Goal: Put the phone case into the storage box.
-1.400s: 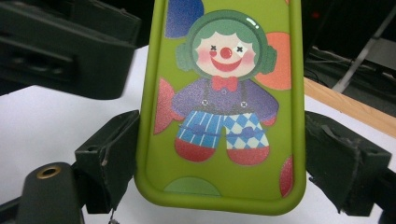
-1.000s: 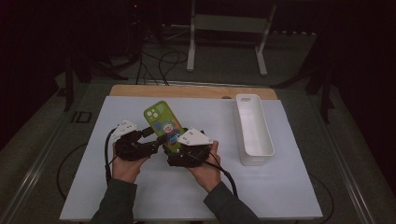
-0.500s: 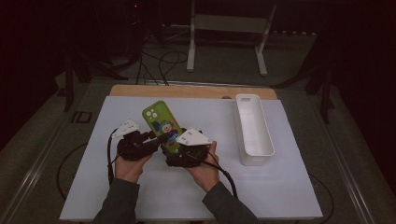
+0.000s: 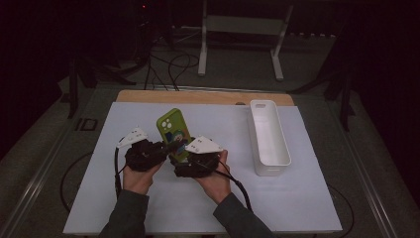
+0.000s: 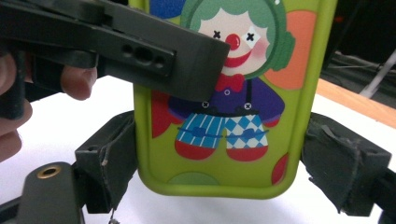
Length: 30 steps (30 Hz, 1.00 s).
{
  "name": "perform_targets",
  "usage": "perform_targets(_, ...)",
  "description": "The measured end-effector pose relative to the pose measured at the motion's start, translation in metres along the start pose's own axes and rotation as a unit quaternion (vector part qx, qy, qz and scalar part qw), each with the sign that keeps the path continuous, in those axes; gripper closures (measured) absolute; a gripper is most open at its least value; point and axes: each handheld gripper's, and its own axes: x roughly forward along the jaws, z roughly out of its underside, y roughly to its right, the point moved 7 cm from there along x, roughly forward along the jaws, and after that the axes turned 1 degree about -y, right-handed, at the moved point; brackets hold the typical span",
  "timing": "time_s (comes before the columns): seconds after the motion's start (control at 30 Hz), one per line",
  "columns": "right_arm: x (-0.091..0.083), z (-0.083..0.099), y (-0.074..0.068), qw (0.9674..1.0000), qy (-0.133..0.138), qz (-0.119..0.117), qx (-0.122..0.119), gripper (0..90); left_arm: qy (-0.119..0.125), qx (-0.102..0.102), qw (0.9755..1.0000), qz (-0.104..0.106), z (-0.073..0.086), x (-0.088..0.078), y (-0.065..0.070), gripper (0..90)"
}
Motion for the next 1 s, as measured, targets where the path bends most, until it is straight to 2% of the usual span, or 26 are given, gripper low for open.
perform_targets(0.17, -0.0014, -0.0007, 0.0019, 1.0000, -0.001, 0.003, -0.006, 14.9, -0.003, -0.002, 1.0000, 0.006, -0.0009, 0.0011, 0.0008, 77.4)
perform_targets(0.27, -0.0008, 0.0002, 0.0023, 0.9999, -0.010, -0.004, -0.002, 13.8, -0.008, 0.003, 1.0000, 0.001, 0.0003, 0.0019, 0.0005, 77.5)
perform_targets(0.47, -0.0013, 0.0016, 0.0036, 0.9999, -0.016, -0.002, 0.004, 9.7, -0.006, 0.004, 1.0000, -0.002, 0.0005, 0.0016, -0.0003, 77.5)
perform_targets(0.73, -0.0022, 0.0052, 0.0049, 0.9993, -0.033, -0.018, 0.002, 7.9, -0.003, 0.000, 0.9999, -0.011, 0.0012, -0.0015, -0.0049, 77.5)
perform_targets(1.0, -0.0071, 0.0041, 0.0074, 0.9990, -0.035, -0.028, 0.003, 7.5, 0.001, -0.002, 0.9999, -0.014, 0.0007, -0.0048, -0.0084, 77.5)
